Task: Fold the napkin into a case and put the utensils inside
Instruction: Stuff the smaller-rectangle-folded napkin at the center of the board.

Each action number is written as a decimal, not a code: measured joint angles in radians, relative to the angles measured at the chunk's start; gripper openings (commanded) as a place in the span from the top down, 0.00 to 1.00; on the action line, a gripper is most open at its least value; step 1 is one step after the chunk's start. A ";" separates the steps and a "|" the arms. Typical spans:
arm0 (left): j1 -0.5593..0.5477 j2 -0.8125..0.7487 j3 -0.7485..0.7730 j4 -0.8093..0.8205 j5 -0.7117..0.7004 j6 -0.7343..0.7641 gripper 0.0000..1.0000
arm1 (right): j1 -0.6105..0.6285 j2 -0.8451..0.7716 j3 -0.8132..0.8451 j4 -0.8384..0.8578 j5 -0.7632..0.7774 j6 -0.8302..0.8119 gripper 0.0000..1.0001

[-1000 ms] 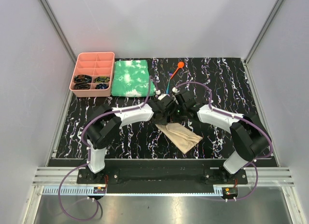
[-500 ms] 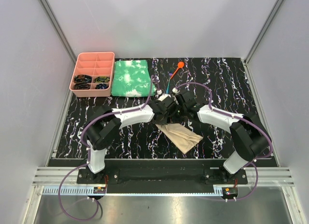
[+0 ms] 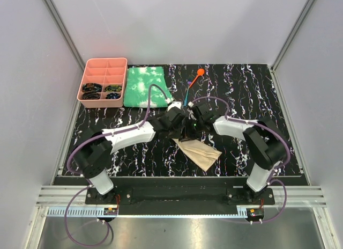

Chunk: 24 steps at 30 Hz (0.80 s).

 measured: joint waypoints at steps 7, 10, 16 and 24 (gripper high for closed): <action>0.003 0.010 -0.022 0.010 0.034 -0.008 1.00 | -0.003 0.115 0.008 0.082 -0.095 0.084 1.00; 0.014 0.010 -0.047 0.019 0.034 -0.023 1.00 | -0.006 0.166 0.036 0.105 -0.127 0.100 0.96; 0.048 -0.002 -0.095 0.035 0.036 -0.045 1.00 | -0.011 0.173 0.037 0.132 -0.143 0.093 0.80; 0.083 -0.051 -0.137 0.047 0.052 -0.049 1.00 | -0.018 0.140 0.035 0.128 -0.152 0.039 0.67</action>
